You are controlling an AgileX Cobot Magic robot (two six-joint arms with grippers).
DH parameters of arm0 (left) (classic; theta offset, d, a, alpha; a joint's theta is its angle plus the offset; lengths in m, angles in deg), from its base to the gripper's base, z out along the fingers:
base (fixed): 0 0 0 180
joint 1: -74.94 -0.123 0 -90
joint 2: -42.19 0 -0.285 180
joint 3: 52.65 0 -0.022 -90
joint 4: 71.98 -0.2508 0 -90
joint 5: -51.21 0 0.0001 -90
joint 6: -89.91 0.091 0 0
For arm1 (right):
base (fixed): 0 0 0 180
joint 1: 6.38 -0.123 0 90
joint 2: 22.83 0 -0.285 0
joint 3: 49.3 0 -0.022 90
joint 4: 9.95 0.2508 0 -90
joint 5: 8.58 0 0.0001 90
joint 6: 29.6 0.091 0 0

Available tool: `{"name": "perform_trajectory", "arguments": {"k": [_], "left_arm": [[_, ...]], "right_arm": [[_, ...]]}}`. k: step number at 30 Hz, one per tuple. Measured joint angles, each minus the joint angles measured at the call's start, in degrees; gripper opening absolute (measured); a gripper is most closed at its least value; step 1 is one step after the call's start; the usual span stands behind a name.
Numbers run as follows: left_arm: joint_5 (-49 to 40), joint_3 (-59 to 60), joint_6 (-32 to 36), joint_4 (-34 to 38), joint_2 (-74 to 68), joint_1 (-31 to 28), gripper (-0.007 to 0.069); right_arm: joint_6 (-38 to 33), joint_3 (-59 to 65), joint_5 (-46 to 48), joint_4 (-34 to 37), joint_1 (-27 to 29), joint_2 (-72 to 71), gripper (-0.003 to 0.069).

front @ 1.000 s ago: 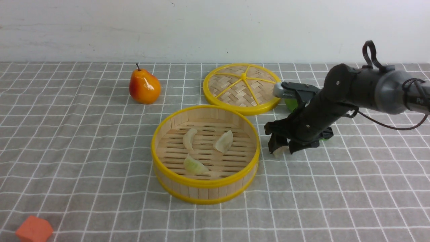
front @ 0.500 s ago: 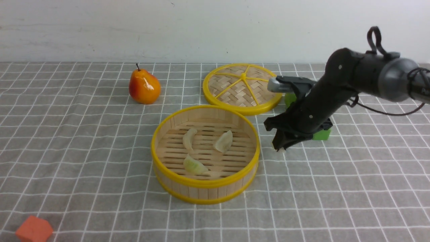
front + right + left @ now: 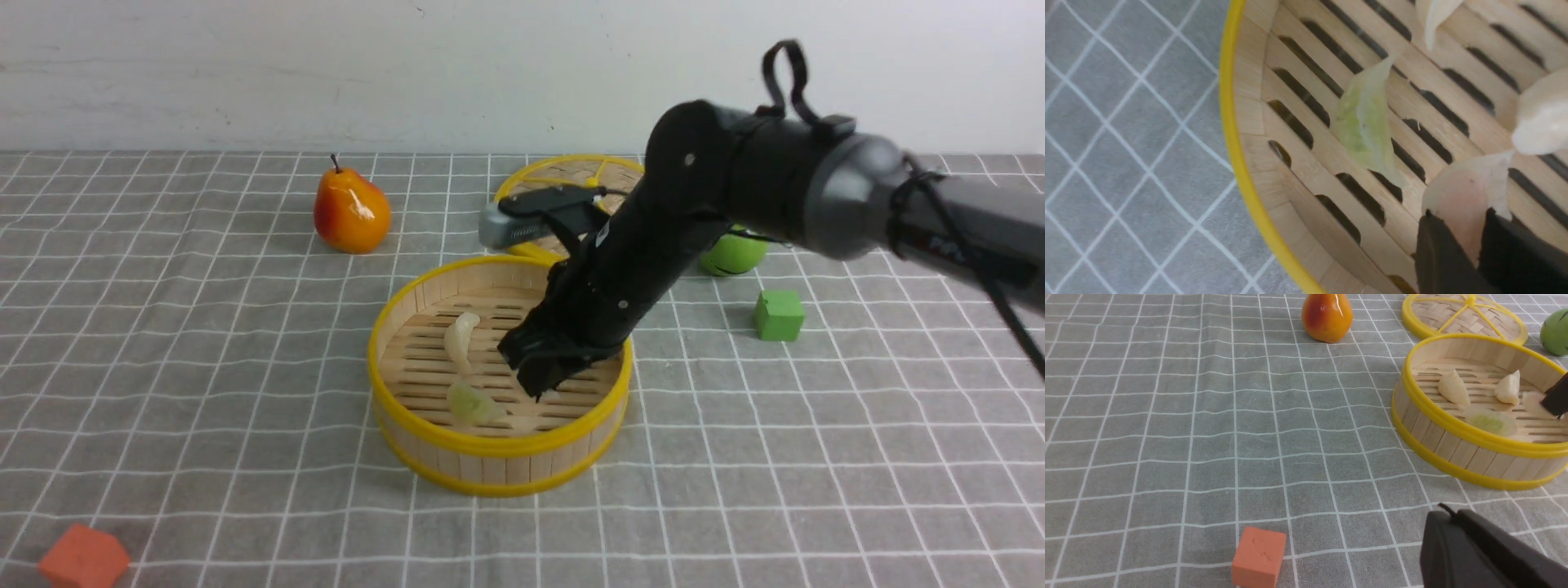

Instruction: Put the dumplings into the steamer on the table with the grey tablecloth.

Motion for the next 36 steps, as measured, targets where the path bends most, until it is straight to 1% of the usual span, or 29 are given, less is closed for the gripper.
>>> {"name": "perform_trajectory", "arguments": {"k": [1, 3, 5, 8, 9, 10, 12, 13, 14, 15, 16, 17, 18, 19, 21, 23, 25, 27, 28, 29, 30, 31, 32, 33, 34, 35, 36], "left_arm": [[0.0, 0.0, 0.0, 0.0, 0.0, 0.0, 0.0011], [0.0, 0.0, 0.0, 0.0, 0.0, 0.0, 0.0013], [0.0, 0.0, 0.0, 0.0, 0.0, 0.0, 0.0015], [0.0, 0.0, 0.0, 0.0, 0.0, 0.0, 0.0018], [0.0, 0.0, 0.0, 0.0, 0.0, 0.0, 0.0018], [0.0, 0.0, 0.0, -0.1, 0.0, 0.0, 0.0019], [0.0, 0.0, 0.0, -0.2, 0.0, 0.0, 0.002], [0.0, 0.0, 0.0, -0.2, 0.0, 0.0, 0.002], [0.0, 0.0, 0.0, -0.2, 0.0, 0.0, 0.0021], [0.0, 0.0, 0.0, -0.2, 0.0, 0.0, 0.0022], [0.0, 0.0, 0.0, -0.2, 0.0, 0.0, 0.0024], [0.0, 0.0, 0.0, -0.2, 0.0, 0.0, 0.0026], [0.0, 0.0, 0.0, -0.2, 0.0, 0.0, 0.0027], [0.0, 0.0, 0.0, -0.2, 0.0, 0.0, 0.0027], [0.0, 0.0, 0.0, -0.2, 0.0, 0.0, 0.0027], [0.0, 0.0, 0.0, -0.2, 0.0, 0.0, 0.0027], [0.0, 0.0, 0.0, -0.2, 0.0, 0.0, 0.0027], [0.0, 0.0, 0.0, -0.2, 0.0, 0.0, 0.0027], [0.0, 0.0, 0.0, -0.2, 0.0, 0.0, 0.0027], [0.0, 0.0, 0.0, -0.2, 0.0, 0.0, 0.0027], [0.0, 0.0, 0.0, -0.2, 0.0, 0.0, 0.003], [0.0, 0.0, 0.0, -0.2, 0.0, 0.0, 0.0032], [0.0, 0.0, 0.0, -0.2, 0.0, 0.0, 0.0035], [0.0, 0.0, 0.0, -0.2, 0.0, 0.0, 0.0036], [0.0, 0.0, 0.0, -0.2, 0.0, 0.0, 0.0036], [0.0, 0.0, 0.0, -0.2, 0.0, 0.0, 0.0039], [0.0, 0.0, 0.0, -0.2, 0.0, 0.0, 0.0039]], "right_arm": [[0.7, 0.0, -0.1, -0.1, 0.0, 1.0, 0.012], [1.6, 0.0, -0.1, -0.2, 0.0, 2.2, 0.0162], [2.3, 0.0, -0.7, -0.1, 0.0, 2.3, 0.0234], [4.7, -0.5, -0.8, -0.2, 0.1, 1.9, 0.0373], [4.9, -0.7, -0.7, -0.2, 0.1, 1.8, 0.0391], [6.4, -1.5, 1.0, -0.9, 0.2, 0.5, 0.0445], [6.9, -2.3, 3.1, -2.9, 0.3, -2.5, 0.0465], [7.2, -2.4, 3.7, -3.9, 0.3, -4.4, 0.0462], [7.5, -2.5, 4.1, -5.8, 0.4, -6.7, 0.0449], [8.0, -2.5, 4.7, -8.0, 0.4, -10.0, 0.0421], [8.4, -2.3, 4.9, -10.4, 0.4, -13.7, 0.0368], [8.7, -1.6, 5.0, -13.4, 0.4, -19.2, 0.0298], [9.0, -1.0, 5.0, -15.2, 0.4, -21.5, 0.0243], [9.4, 0.8, 4.9, -17.2, 0.4, -26.3, 0.0169], [9.8, 5.2, 4.5, -20.2, 0.4, -32.6, 0.0048], [10.6, 12.5, 2.3, -22.4, 0.4, -40.6, -0.0012], [11.1, 19.6, -1.4, -23.1, 0.4, -45.8, -0.0019], [11.2, 29.6, -7.8, -23.5, 0.4, -50.8, -0.0019], [11.2, 36.7, -15.4, -23.8, 0.4, -54.1, -0.0019], [11.2, 36.7, -15.4, -23.9, 0.4, -54.5, -0.0019], [11.2, 44.6, -23.7, -24.6, 0.4, -57.5, -0.0019], [11.2, 48.3, -28.0, -24.9, 0.4, -58.7, -0.0019], [11.4, 55.2, -36.4, -25.9, 0.7, -60.5, -0.0019], [11.7, 57.5, -39.4, -26.1, 1.1, -61.3, -0.0018], [11.7, 58.3, -40.4, -26.1, 1.1, -61.5, -0.0018], [12.3, 64.0, -48.7, -26.9, 3.4, -63.0, -0.0018], [12.5, 65.7, -51.1, -27.0, 3.9, -63.4, -0.0018]]}}
